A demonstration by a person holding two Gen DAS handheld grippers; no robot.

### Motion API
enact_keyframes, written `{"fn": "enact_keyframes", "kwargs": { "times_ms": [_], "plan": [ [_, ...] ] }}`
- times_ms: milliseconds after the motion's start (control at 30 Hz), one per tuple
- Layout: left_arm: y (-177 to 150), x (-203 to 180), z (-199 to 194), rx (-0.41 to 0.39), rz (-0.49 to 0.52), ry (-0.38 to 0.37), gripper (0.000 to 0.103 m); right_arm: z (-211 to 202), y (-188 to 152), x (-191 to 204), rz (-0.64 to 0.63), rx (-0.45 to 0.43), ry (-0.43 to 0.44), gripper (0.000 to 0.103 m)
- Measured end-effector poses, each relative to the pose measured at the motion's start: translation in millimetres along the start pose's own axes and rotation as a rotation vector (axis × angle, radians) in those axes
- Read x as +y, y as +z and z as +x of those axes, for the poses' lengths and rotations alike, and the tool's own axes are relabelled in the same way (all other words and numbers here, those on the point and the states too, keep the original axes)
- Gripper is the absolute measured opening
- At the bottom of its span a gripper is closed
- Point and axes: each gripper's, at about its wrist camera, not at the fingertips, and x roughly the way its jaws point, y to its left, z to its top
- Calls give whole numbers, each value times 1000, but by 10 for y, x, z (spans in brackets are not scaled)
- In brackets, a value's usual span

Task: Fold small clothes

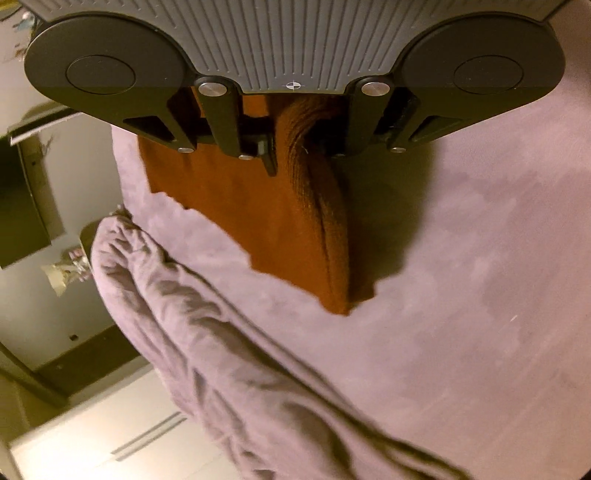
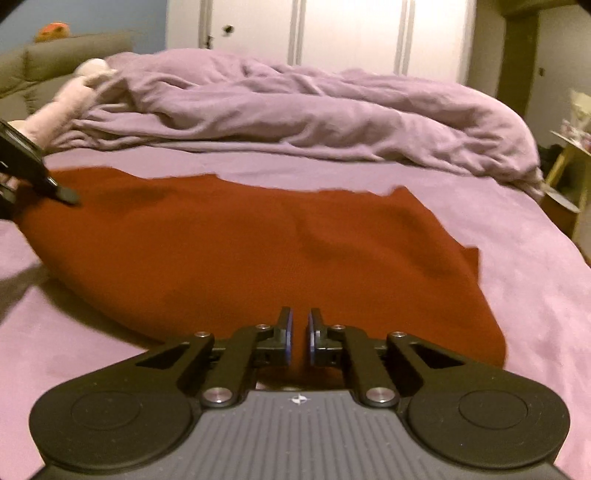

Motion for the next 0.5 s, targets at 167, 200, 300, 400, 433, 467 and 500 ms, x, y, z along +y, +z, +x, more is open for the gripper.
{"fn": "enact_keyframes", "kwargs": {
  "times_ms": [167, 200, 300, 400, 433, 467, 500],
  "plan": [
    [-7, -443, -14, -4, 90, -14, 18, -73, 0, -78, 12, -13, 33, 7],
    [-22, -557, 12, 5, 112, -16, 18, -116, -5, -118, 31, -27, 35, 7],
    [-93, -892, 121, 23, 180, -1, 18, -236, -52, -229, 59, -62, 25, 7],
    [-210, -1209, 281, 35, 235, -22, 18, -296, -91, -328, 79, -69, 19, 7],
    [-269, -1320, 358, 41, 254, -25, 18, -310, -108, -364, 84, -68, 17, 7],
    [-338, -1422, 438, 48, 283, -23, 18, -317, -125, -400, 92, -64, 17, 7],
    [-427, -1541, 542, 58, 324, -18, 18, -321, -139, -426, 100, -62, 15, 7]
  ]
}}
